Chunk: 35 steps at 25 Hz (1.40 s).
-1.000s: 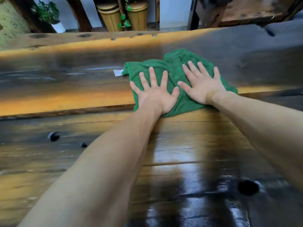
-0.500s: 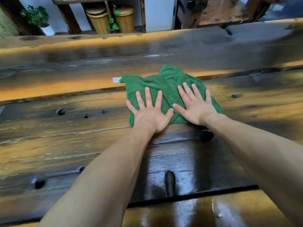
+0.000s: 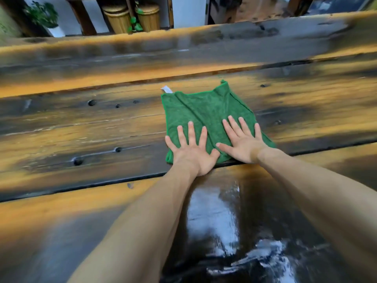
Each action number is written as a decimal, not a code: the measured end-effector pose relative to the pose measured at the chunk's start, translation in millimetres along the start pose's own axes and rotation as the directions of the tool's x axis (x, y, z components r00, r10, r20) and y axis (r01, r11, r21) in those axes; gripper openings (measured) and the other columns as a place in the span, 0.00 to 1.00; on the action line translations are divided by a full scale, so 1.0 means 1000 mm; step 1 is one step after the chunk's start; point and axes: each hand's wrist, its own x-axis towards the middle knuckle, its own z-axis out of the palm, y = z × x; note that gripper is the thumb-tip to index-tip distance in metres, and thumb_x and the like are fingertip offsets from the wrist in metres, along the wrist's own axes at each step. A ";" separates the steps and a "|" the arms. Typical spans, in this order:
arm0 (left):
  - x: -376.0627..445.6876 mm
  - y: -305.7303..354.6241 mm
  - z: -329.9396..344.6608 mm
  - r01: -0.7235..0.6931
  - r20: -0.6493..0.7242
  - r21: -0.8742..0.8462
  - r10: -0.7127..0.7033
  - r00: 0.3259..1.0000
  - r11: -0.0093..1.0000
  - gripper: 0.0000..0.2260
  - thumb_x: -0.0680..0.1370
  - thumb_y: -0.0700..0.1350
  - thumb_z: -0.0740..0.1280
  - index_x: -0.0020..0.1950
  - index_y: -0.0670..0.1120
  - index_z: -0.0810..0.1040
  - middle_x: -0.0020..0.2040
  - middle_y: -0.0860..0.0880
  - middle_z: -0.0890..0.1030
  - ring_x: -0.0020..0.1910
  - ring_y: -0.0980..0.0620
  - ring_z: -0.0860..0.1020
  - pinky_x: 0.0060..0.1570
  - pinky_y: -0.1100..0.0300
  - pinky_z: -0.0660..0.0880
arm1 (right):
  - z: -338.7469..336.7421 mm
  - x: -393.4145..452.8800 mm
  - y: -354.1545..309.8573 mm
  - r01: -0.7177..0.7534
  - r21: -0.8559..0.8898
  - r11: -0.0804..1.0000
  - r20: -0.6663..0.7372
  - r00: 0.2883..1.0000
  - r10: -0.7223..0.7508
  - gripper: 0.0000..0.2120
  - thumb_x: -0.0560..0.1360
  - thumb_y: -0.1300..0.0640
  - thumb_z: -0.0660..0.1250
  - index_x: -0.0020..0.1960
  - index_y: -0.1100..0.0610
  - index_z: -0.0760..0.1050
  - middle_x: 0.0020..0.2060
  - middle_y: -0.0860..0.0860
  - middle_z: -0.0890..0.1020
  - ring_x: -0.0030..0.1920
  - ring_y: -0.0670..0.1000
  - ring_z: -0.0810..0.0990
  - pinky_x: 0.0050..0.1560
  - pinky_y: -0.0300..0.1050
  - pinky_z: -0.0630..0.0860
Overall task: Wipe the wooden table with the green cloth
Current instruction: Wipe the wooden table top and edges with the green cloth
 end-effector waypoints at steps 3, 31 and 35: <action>-0.037 0.009 0.013 0.004 0.029 -0.010 -0.004 1.000 1.000 0.35 0.80 0.68 0.45 0.81 0.57 0.35 0.79 0.47 0.27 0.77 0.37 0.28 0.67 0.25 0.33 | 0.014 -0.036 -0.001 -0.006 0.002 1.000 0.026 1.000 0.006 0.41 0.77 0.29 0.48 0.80 0.45 0.32 0.77 0.43 0.31 0.77 0.50 0.30 0.73 0.64 0.30; -0.337 0.089 0.148 -0.081 0.208 0.034 0.072 0.975 0.996 0.36 0.72 0.67 0.32 0.77 0.54 0.26 0.70 0.45 0.17 0.70 0.36 0.19 0.62 0.24 0.26 | 0.136 -0.363 0.020 -0.014 0.013 1.000 0.200 0.980 0.011 0.43 0.76 0.28 0.45 0.75 0.46 0.22 0.72 0.44 0.21 0.70 0.52 0.17 0.71 0.63 0.25; -0.353 0.097 0.165 -0.108 0.091 0.031 0.105 0.990 0.994 0.34 0.78 0.64 0.48 0.82 0.54 0.45 0.80 0.40 0.33 0.77 0.30 0.34 0.63 0.19 0.35 | 0.141 -0.378 0.028 -0.016 0.015 1.000 0.232 0.973 0.012 0.44 0.70 0.22 0.39 0.72 0.43 0.19 0.71 0.43 0.20 0.66 0.48 0.14 0.70 0.61 0.23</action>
